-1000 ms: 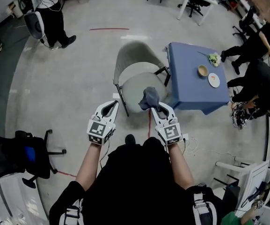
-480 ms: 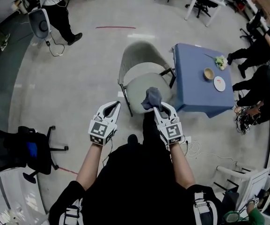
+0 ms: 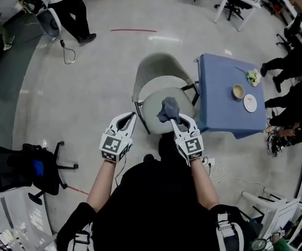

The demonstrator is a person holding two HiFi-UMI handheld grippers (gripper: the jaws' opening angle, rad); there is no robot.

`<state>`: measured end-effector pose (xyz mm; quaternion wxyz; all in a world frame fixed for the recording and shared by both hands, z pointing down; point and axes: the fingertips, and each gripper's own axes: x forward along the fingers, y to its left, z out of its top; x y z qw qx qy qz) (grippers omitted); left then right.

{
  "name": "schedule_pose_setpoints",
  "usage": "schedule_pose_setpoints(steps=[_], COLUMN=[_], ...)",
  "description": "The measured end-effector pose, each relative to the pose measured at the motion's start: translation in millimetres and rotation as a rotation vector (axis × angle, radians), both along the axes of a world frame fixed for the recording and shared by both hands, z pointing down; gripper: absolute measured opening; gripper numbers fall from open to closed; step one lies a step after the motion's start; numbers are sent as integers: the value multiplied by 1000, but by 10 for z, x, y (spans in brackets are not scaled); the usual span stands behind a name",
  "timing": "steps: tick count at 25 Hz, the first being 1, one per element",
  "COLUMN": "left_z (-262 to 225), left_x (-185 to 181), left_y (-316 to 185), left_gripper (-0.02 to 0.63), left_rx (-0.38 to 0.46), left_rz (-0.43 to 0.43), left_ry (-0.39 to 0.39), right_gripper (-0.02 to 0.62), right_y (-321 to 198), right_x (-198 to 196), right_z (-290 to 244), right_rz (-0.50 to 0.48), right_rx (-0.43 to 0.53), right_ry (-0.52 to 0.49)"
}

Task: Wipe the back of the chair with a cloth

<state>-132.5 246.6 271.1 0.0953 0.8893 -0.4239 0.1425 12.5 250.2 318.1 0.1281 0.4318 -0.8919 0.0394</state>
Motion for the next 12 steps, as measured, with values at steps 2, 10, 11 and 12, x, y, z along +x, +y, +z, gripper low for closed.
schedule_pose_setpoints(steps=[2,10,11,12], left_z=[2,25,36,49], left_x=[66,252,275,298], left_y=[-200,-866,-931,-997], left_gripper=[23,23,23,23], left_rx=[-2,-14,-18,-23], left_rz=[-14,-76,-85,-96], left_ry=[-2,-4,-5,-6], right_gripper=[80,80,80,80], right_y=[-190,-829,-904,-982], right_x=[69,283,312,338], right_z=[55,315,342,365], right_rz=[-15,-93,-102,-112], right_rx=[-11,-63,-69,-75], right_ry=[5,30,30,31])
